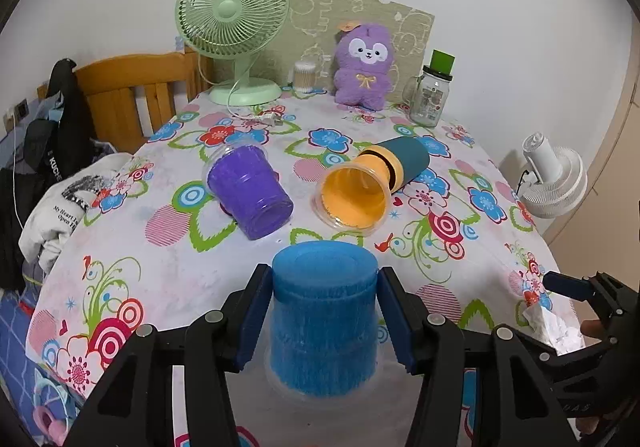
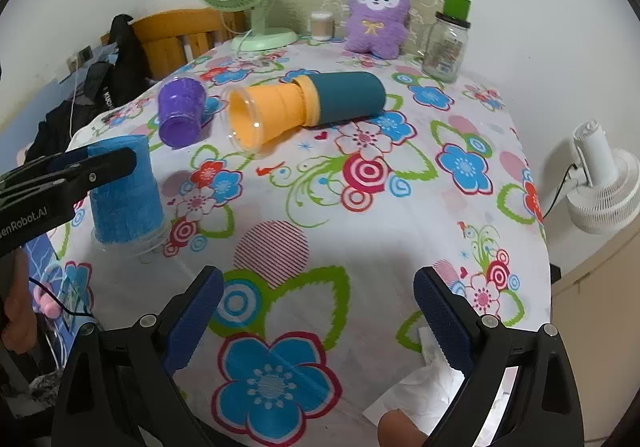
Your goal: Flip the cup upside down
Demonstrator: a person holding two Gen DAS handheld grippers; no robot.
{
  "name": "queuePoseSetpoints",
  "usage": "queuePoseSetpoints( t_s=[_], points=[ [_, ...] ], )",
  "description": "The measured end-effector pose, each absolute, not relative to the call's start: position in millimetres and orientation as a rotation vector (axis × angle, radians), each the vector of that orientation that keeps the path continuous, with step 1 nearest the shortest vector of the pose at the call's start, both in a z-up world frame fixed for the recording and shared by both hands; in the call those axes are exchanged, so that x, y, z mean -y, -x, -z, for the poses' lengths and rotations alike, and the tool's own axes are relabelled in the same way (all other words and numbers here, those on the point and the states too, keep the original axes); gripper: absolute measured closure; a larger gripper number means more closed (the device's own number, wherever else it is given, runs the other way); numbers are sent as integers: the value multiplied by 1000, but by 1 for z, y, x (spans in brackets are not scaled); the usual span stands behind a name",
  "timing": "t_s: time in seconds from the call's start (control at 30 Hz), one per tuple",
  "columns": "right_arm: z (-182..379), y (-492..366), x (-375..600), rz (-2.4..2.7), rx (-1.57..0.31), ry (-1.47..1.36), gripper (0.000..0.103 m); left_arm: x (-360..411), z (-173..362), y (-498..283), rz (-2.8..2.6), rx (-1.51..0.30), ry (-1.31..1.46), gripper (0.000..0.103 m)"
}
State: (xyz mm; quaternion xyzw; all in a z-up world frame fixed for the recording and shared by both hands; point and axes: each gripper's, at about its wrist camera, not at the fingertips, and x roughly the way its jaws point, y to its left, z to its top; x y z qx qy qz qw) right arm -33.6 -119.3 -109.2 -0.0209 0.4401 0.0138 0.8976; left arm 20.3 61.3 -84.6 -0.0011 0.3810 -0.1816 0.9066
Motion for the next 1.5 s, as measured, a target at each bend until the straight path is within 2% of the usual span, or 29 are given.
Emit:
queuePoseSetpoints(
  t_s=[0.3,1.27,1.37,1.5],
  points=[
    [102,28,104,-42,-902,62,6,-71,65,-14,392,-737,20,47],
    [74,9,58,-101,-812,97,6,-93,47,-14,356,-726,21,47],
    [70,10,56,-97,-804,101,6,-96,45,-12,356,-718,28,45],
    [66,11,53,-94,-798,105,6,-100,43,-9,353,-712,38,35]
  ],
)
